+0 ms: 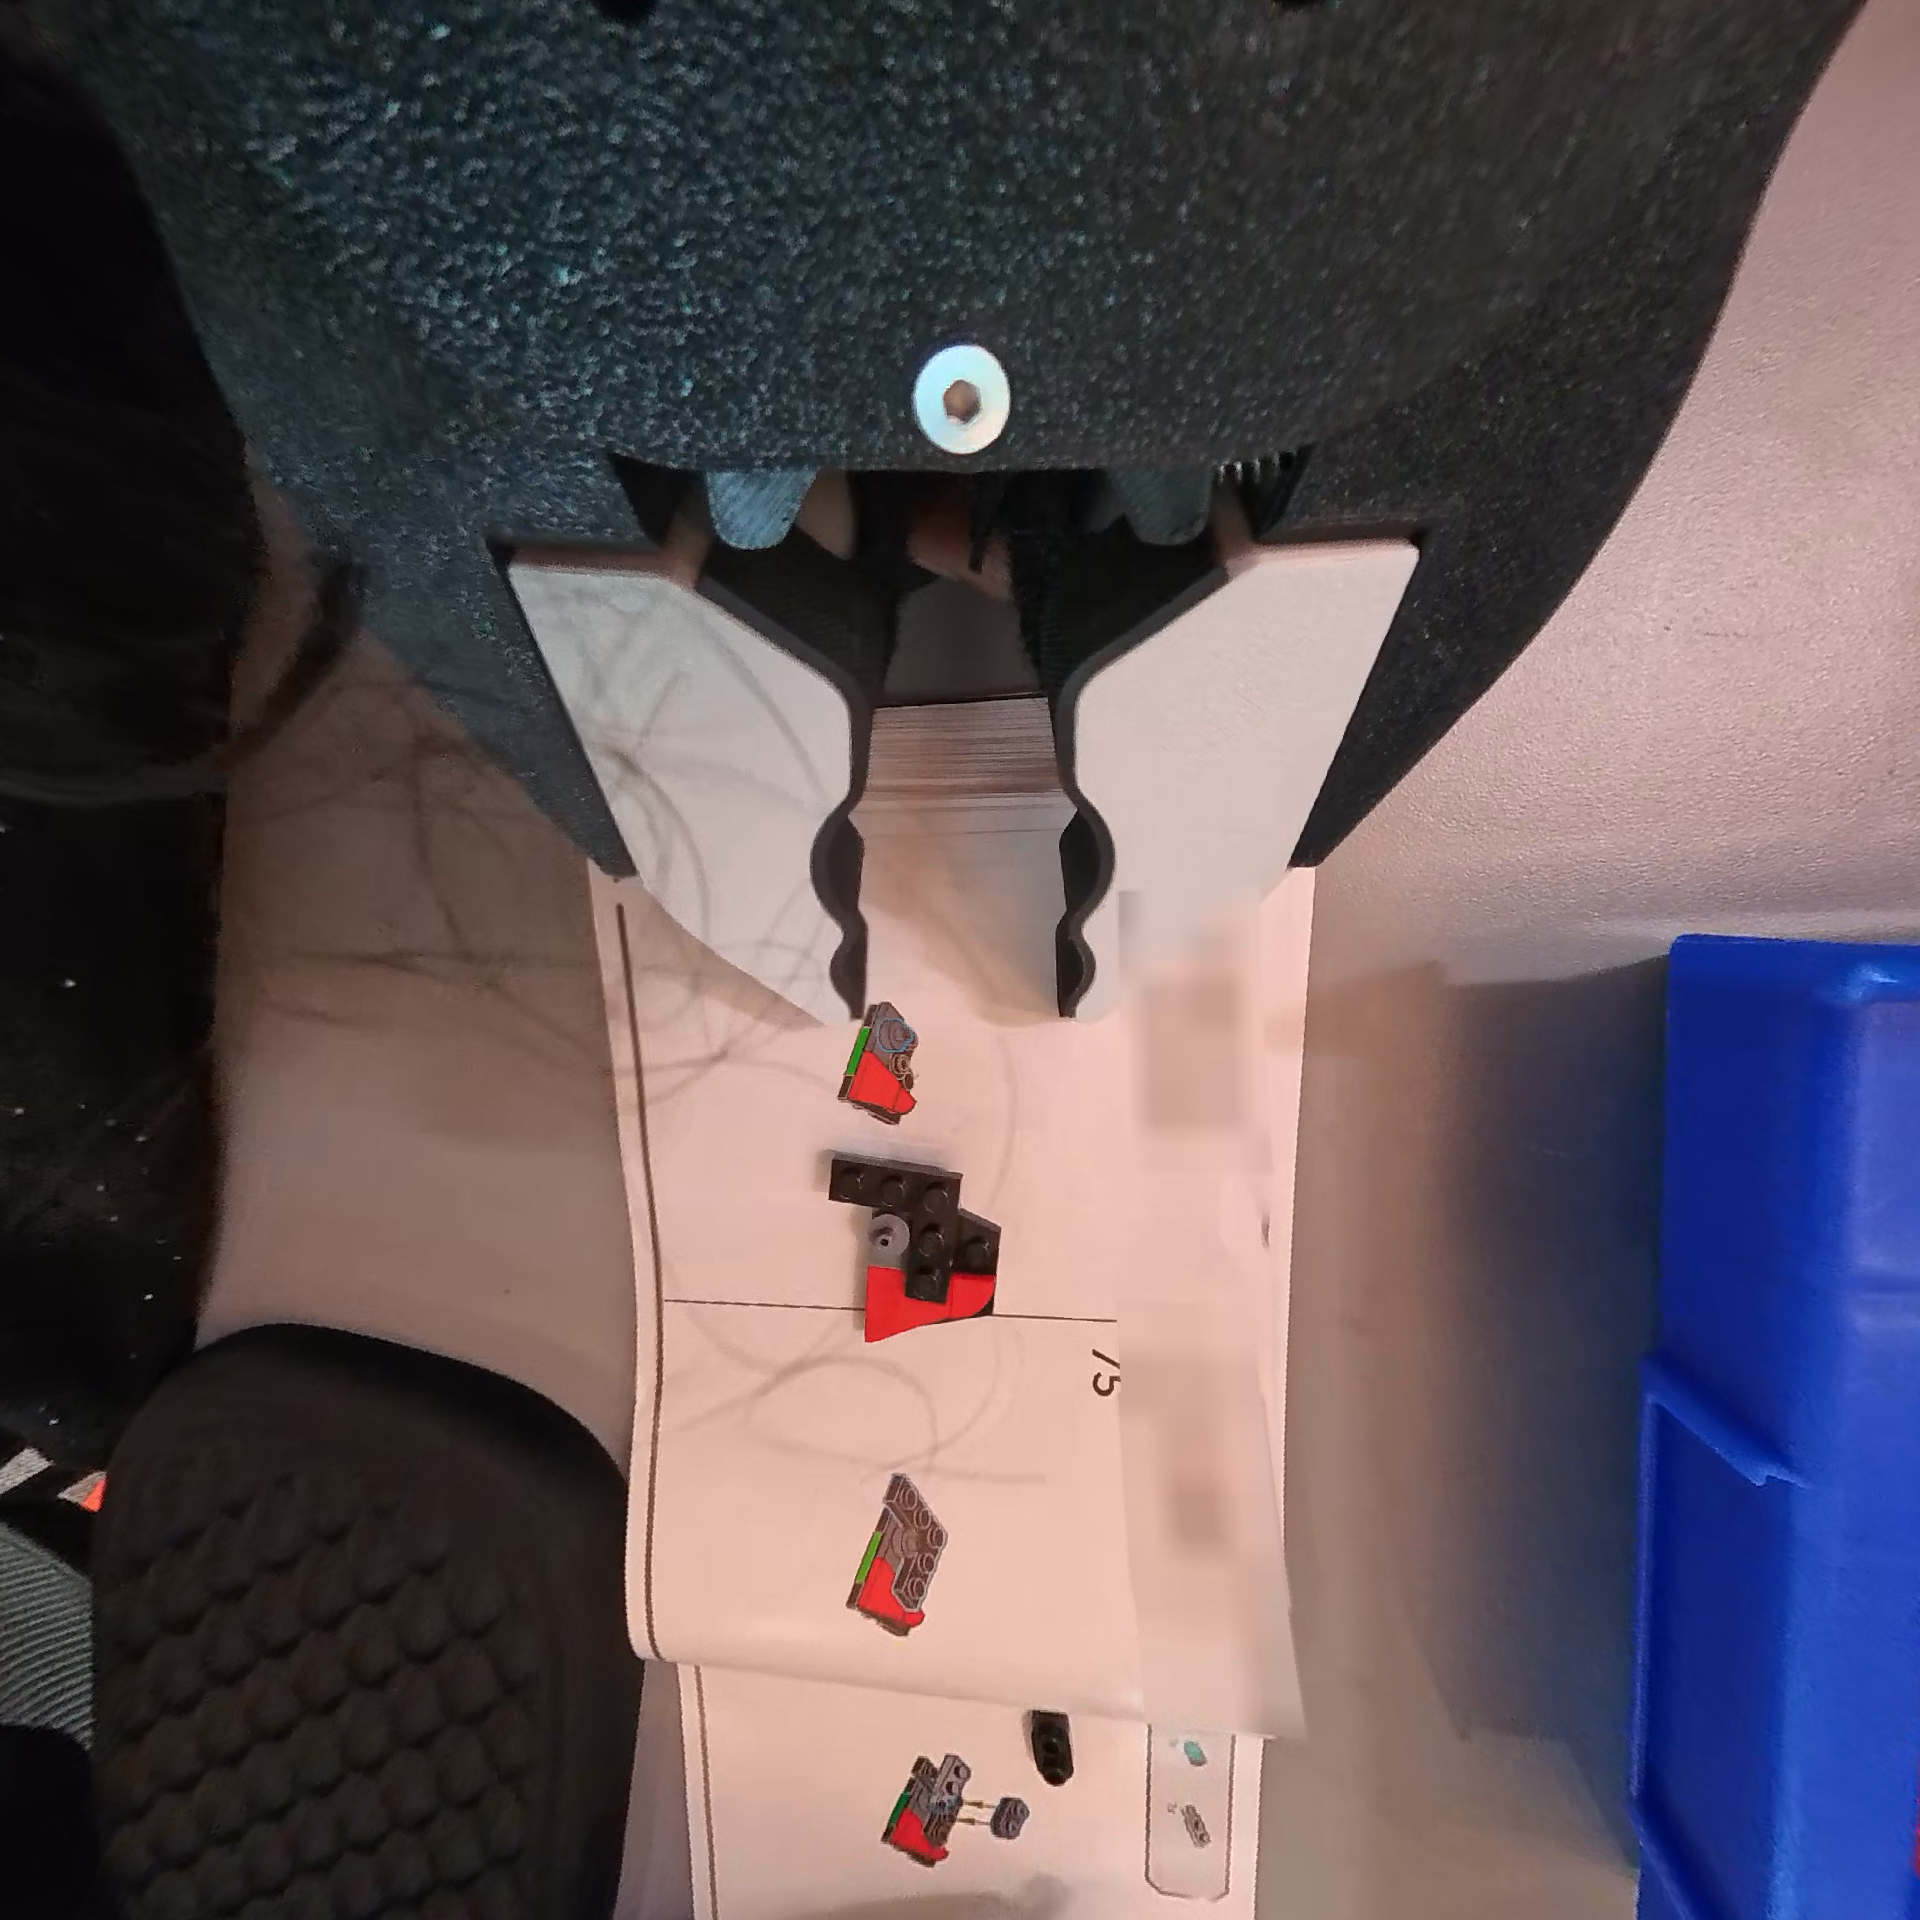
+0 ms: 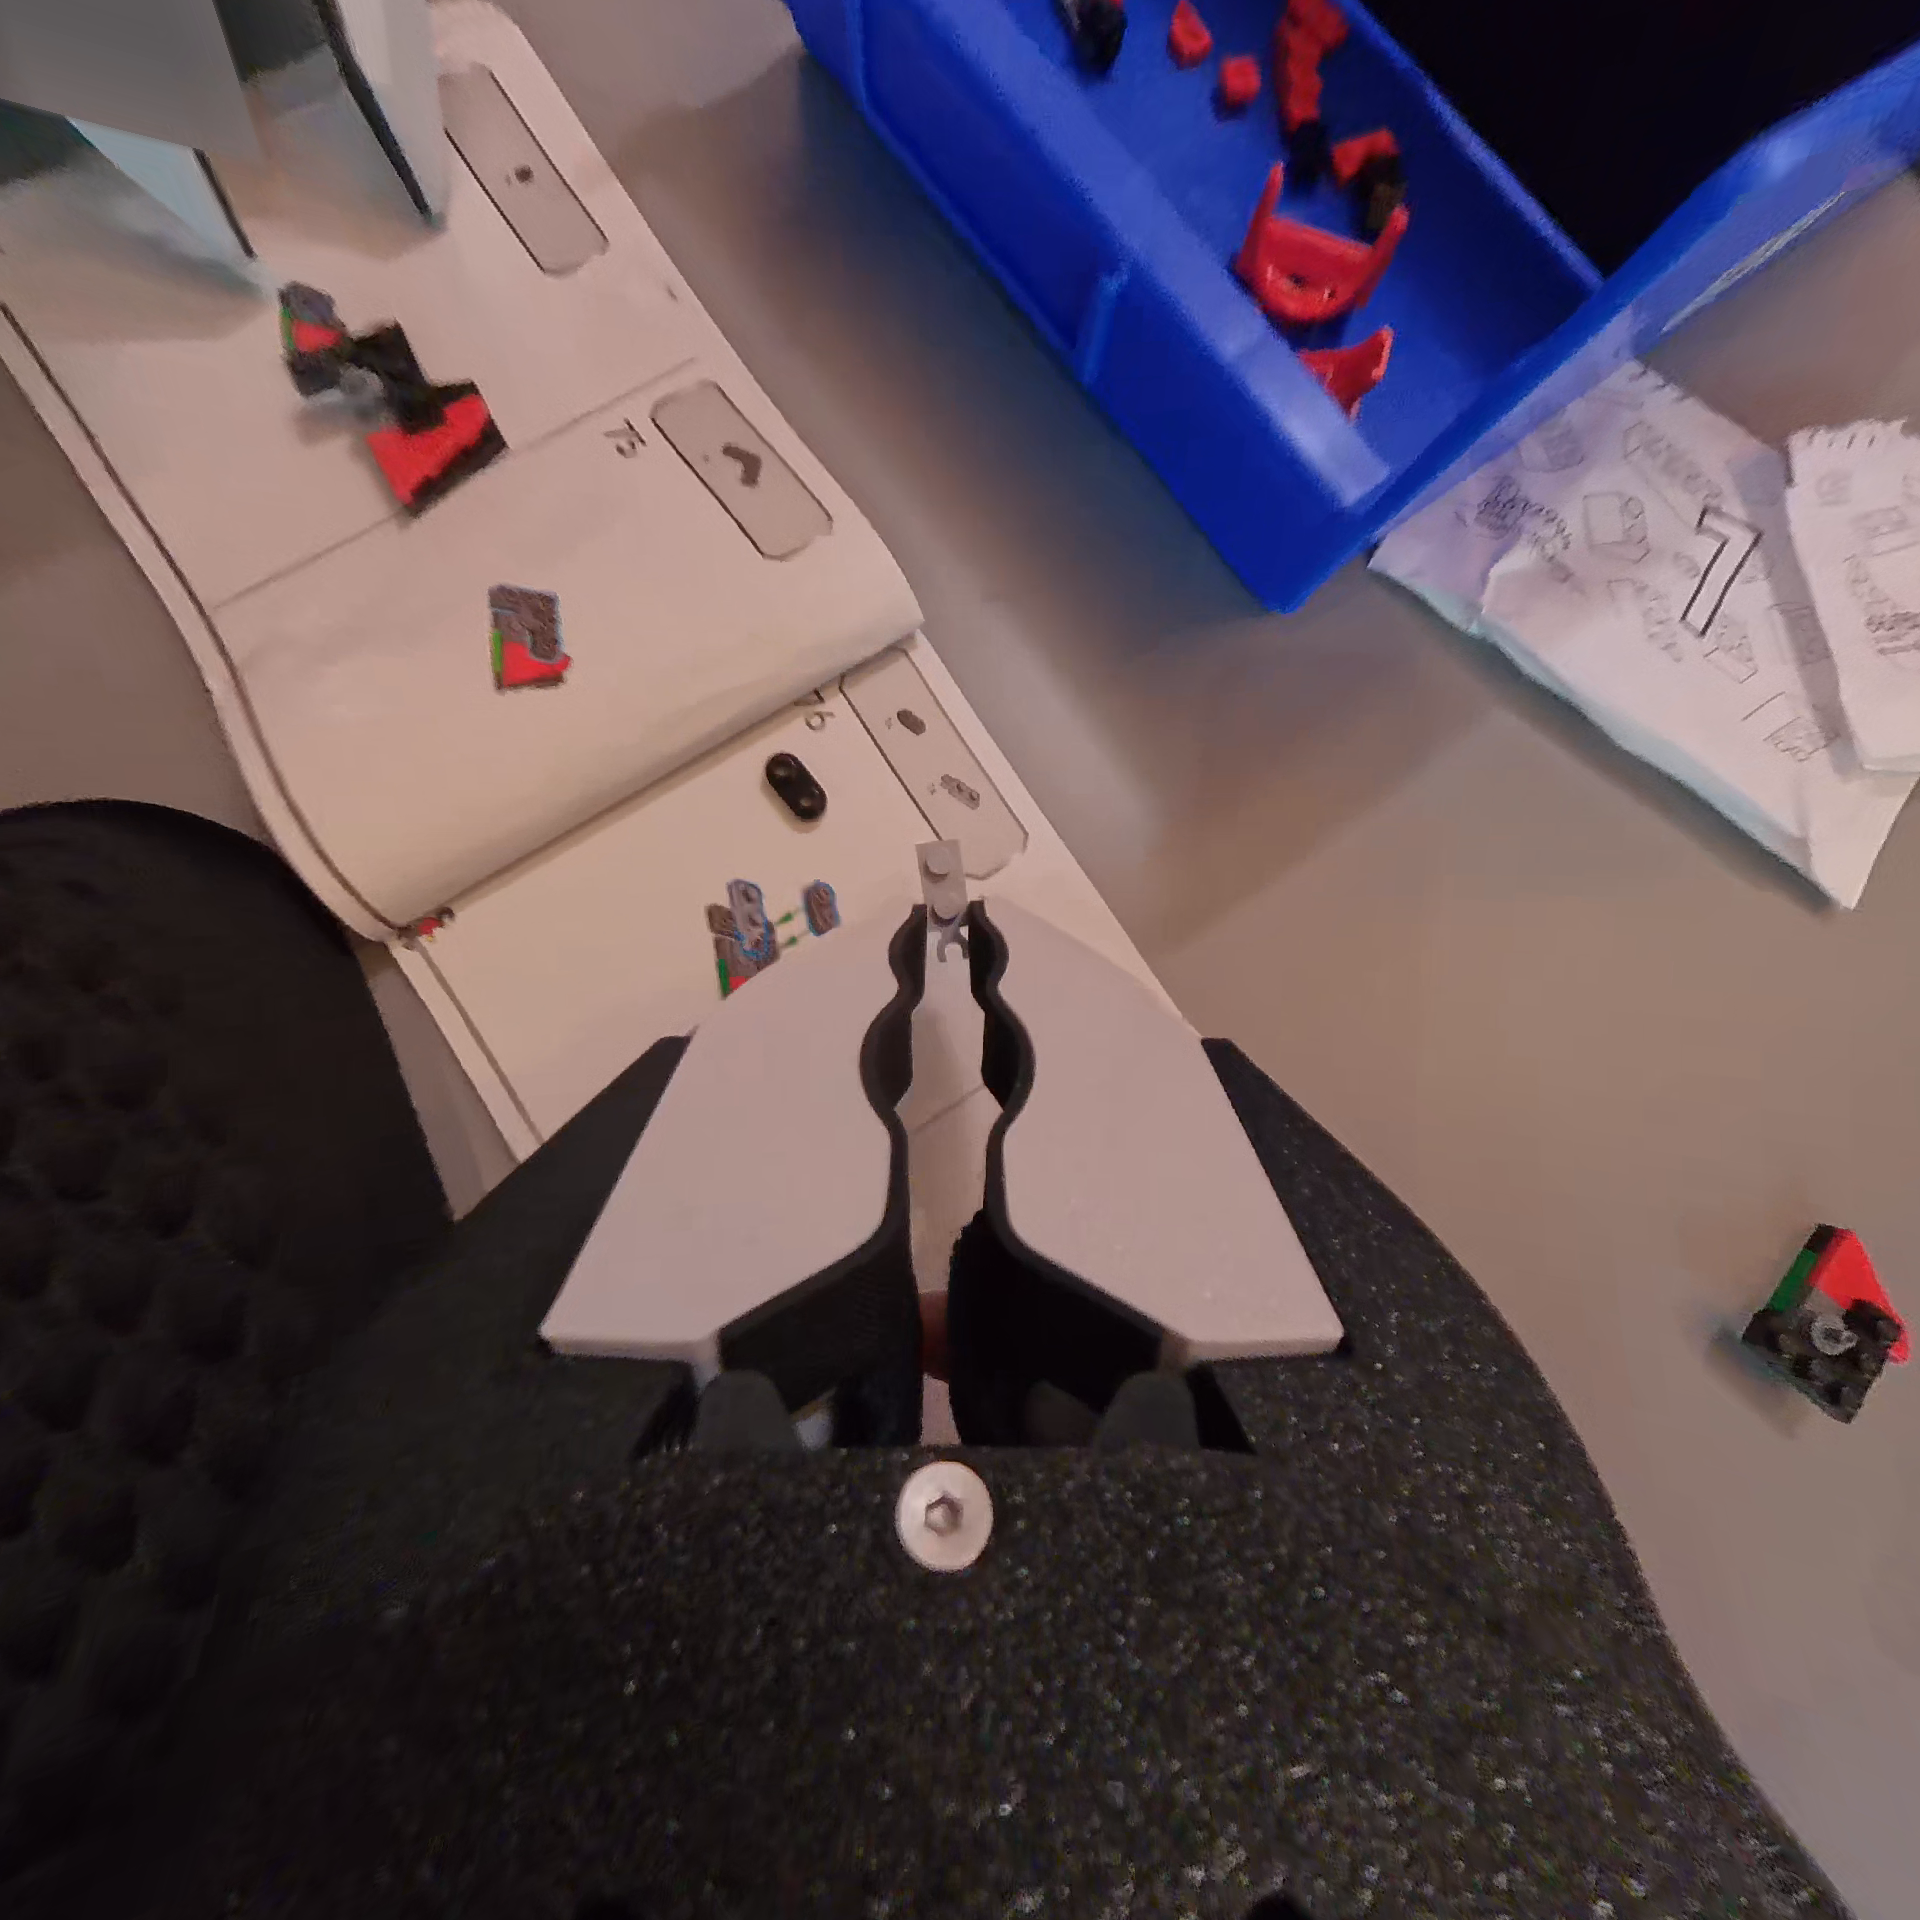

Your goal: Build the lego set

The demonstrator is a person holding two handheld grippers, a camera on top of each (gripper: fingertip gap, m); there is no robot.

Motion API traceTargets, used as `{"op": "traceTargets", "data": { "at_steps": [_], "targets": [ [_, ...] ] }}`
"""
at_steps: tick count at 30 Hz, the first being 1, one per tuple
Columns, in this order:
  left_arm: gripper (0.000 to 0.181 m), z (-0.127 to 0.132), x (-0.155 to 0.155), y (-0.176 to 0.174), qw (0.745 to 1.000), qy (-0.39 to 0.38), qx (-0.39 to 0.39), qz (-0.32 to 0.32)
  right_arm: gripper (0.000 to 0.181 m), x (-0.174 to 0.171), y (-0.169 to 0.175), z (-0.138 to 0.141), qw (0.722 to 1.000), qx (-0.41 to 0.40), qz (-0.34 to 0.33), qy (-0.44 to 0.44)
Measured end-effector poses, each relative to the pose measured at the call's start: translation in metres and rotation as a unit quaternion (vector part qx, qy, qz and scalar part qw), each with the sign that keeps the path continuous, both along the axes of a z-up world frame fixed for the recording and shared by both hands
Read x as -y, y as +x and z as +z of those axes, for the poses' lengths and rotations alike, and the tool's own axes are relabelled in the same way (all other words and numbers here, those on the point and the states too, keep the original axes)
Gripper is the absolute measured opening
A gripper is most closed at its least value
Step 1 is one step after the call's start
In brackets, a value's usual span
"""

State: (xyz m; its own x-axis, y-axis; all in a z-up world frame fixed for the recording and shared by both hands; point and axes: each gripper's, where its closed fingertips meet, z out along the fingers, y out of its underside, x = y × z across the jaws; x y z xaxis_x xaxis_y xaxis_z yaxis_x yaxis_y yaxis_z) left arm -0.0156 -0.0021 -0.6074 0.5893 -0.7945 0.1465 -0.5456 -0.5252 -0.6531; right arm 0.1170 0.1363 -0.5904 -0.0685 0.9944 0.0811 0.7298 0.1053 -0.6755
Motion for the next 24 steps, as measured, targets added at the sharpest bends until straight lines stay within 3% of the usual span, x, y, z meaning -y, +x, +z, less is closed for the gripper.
{"op": "traceTargets", "data": {
  "at_steps": [9,16,20,24],
  "targets": [
    [0.036,0.000,0.001,0.000,1.000,0.005,-0.006,-0.004,0.008,0.053,-0.023,0.029,0.996,-0.040,0.080,-0.003],
    [0.034,0.010,-0.003,-0.005,0.999,0.038,-0.009,0.008,0.008,0.086,-0.013,0.045,0.992,-0.062,0.106,-0.003],
    [0.029,0.050,-0.008,0.013,0.992,0.077,0.101,0.023,0.008,0.103,-0.010,0.055,0.987,-0.076,0.137,0.043],
    [0.024,0.102,-0.001,0.058,0.944,0.023,0.328,0.016,0.008,0.122,-0.022,0.075,0.957,-0.100,0.222,0.159]
  ]
}}
